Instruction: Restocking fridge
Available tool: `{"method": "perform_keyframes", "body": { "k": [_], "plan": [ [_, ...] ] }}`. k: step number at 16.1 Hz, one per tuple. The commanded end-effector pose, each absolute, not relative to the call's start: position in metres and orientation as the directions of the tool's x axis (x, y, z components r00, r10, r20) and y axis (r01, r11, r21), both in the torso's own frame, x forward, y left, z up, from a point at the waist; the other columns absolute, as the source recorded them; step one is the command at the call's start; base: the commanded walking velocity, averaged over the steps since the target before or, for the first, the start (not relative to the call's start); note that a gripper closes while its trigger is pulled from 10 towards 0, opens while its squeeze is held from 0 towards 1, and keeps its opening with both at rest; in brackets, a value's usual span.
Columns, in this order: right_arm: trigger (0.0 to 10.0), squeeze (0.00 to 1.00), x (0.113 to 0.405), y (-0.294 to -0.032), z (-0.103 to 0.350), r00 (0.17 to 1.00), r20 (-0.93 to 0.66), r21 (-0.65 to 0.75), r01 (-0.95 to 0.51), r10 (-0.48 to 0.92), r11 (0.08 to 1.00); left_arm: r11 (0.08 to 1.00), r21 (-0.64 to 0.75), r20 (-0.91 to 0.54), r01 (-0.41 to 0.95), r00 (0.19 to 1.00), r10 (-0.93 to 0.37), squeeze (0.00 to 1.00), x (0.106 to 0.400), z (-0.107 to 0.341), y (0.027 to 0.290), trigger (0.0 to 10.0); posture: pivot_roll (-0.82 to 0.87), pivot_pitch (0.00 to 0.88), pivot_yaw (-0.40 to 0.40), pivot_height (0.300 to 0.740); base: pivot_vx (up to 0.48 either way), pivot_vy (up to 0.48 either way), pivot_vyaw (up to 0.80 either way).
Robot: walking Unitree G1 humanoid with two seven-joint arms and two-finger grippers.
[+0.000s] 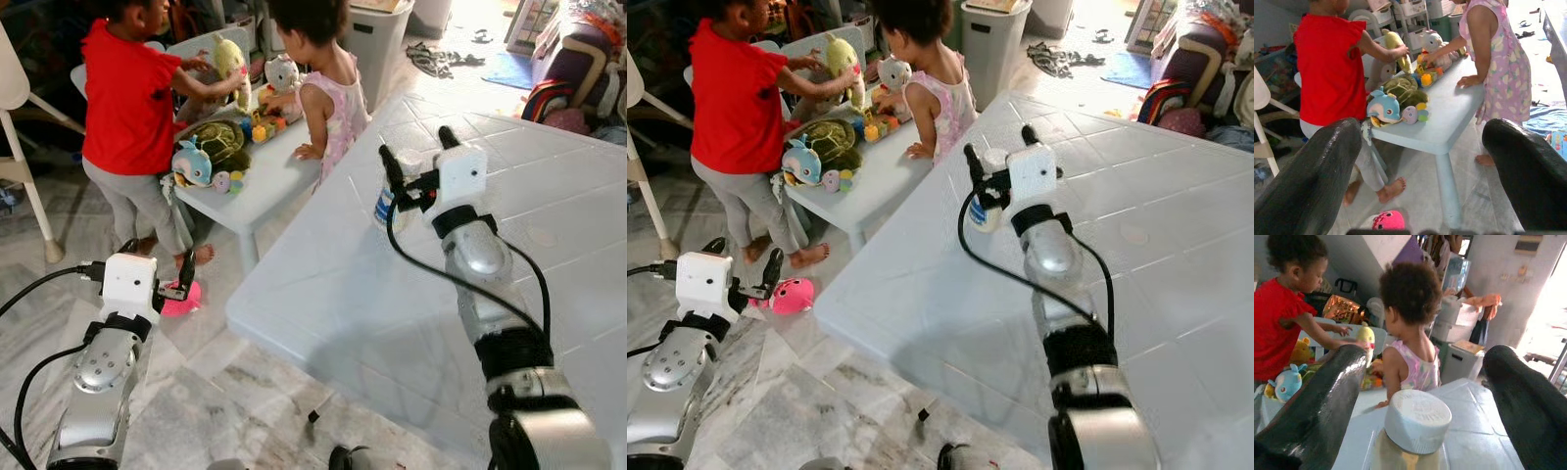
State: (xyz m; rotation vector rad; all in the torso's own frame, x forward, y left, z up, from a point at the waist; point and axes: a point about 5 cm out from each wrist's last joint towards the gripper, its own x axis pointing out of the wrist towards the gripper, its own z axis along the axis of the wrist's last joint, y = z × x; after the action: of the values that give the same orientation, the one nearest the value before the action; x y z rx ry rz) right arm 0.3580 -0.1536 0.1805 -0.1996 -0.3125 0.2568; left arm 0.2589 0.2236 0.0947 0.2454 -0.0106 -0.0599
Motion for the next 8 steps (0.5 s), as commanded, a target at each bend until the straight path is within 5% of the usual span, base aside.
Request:
{"method": "perform_keyframes", "body": {
  "k": [1,8],
  "plan": [
    [10.0,0.0,0.364,-0.156,0.182,0.929,0.253,-0.202,-0.224,0.272,0.953,0.965,0.252,-0.007,0.066,0.998,-0.067,0.0,0.257,0.096,0.225,10.0,0.14,0.089,0.003,0.74,0.0,0.0,0.0],
    [10.0,0.0,0.379,-0.162,0.168,0.955,0.121,-0.189,-0.247,0.272,0.95,0.967,0.246,-0.014,0.071,0.997,-0.069,0.0,0.259,0.097,0.23,10.0,0.13,0.071,0.014,0.74,0.0,0.0,0.0]
  ]
}}
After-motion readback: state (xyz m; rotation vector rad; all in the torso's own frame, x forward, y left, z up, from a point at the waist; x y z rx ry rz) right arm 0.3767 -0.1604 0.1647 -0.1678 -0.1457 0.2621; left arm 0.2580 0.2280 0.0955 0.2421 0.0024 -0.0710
